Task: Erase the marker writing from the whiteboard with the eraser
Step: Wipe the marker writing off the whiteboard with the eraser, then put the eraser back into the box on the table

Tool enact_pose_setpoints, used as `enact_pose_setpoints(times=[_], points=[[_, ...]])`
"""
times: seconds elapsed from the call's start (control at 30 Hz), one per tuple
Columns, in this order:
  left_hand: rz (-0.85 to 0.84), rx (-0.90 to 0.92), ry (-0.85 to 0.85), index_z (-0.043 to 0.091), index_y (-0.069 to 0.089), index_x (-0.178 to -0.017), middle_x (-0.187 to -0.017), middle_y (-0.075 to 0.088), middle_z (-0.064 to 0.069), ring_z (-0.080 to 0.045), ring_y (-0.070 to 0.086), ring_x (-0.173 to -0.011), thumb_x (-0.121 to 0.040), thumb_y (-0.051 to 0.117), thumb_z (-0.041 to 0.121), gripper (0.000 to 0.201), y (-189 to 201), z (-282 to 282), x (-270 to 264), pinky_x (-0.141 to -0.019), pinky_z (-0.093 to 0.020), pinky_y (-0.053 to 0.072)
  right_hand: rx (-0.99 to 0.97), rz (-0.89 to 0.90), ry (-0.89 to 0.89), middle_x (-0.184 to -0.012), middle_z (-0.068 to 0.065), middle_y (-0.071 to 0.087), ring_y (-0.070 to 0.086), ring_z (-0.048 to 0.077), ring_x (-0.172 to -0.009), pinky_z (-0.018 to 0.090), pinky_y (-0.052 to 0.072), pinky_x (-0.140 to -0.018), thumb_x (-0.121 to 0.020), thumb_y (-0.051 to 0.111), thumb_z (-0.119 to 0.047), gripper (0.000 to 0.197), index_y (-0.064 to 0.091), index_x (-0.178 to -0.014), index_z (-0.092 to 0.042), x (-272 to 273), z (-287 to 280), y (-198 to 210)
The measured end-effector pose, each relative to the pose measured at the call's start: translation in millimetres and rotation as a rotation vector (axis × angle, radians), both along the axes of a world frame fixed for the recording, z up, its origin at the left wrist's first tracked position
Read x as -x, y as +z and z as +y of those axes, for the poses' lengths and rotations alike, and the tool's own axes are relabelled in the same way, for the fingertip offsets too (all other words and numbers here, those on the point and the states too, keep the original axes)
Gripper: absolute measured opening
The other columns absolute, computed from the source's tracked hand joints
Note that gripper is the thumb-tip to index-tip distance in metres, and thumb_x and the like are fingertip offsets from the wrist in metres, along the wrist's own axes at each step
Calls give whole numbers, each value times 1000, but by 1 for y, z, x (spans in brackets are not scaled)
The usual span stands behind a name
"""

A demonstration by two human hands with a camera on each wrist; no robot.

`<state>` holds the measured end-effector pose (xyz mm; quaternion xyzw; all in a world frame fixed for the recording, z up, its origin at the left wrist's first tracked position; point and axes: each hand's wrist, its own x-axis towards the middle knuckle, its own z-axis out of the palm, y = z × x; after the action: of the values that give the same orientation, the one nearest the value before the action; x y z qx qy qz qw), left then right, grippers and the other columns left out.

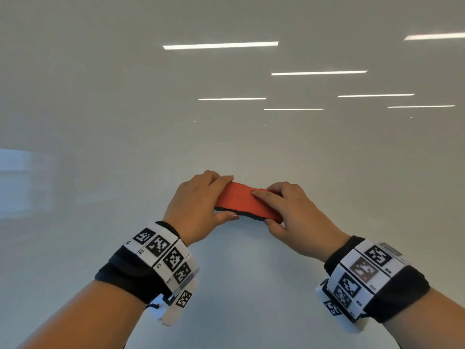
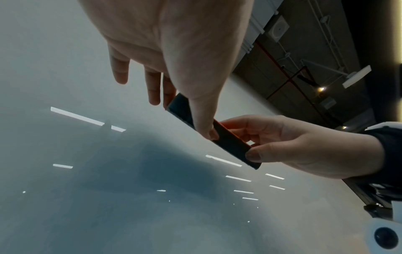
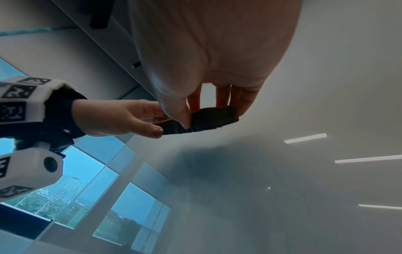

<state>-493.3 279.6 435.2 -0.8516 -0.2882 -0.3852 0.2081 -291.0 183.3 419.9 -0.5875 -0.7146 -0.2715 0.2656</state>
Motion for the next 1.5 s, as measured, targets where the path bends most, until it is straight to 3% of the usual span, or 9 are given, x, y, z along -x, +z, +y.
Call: enact_pose_setpoints(times=[0.17, 0.27, 0.67, 1.07, 1.5], points=[[8, 57, -43, 27, 36, -139, -129, 45, 5, -15, 47, -111, -77, 57, 64, 74, -23, -19, 9, -95, -30, 38, 20, 49, -18, -135, -6, 36, 29, 12, -123, 18, 29, -96, -90, 56, -36, 60, 31, -145, -35, 13, -24, -22], [22, 96, -74, 27, 37, -137, -128, 44, 6, -14, 47, -110, -77, 56, 64, 73, -42, -29, 8, -94, -30, 37, 50, 84, -52, -138, -5, 34, 28, 14, -127, 23, 31, -101, -90, 57, -39, 60, 31, -145, -36, 15, -41, -39], [49, 252, -173, 29, 40, -130, -120, 44, 7, -12, 47, -106, -70, 60, 69, 74, -102, -68, -46, -93, -31, 40, 145, 149, -157, -139, -6, 35, 26, 13, -129, 25, 30, -104, -92, 58, -33, 56, 34, -143, -36, -24, -103, -92], [58, 382, -181, 33, 33, -138, -124, 39, 10, -10, 43, -112, -72, 57, 70, 79, -143, -145, -160, -97, -32, 35, 233, 138, -200, -140, -6, 33, 26, 13, -130, 22, 27, -104, -92, 57, -32, 56, 34, -143, -36, -131, -186, -120], [118, 497, -180, 34, 38, -131, -122, 41, 9, -12, 44, -110, -69, 61, 70, 75, -194, -210, -267, -96, -34, 35, 326, 204, -204, -139, -3, 37, 28, 16, -129, 28, 29, -106, -91, 60, -27, 56, 38, -142, -35, -236, -250, -171]])
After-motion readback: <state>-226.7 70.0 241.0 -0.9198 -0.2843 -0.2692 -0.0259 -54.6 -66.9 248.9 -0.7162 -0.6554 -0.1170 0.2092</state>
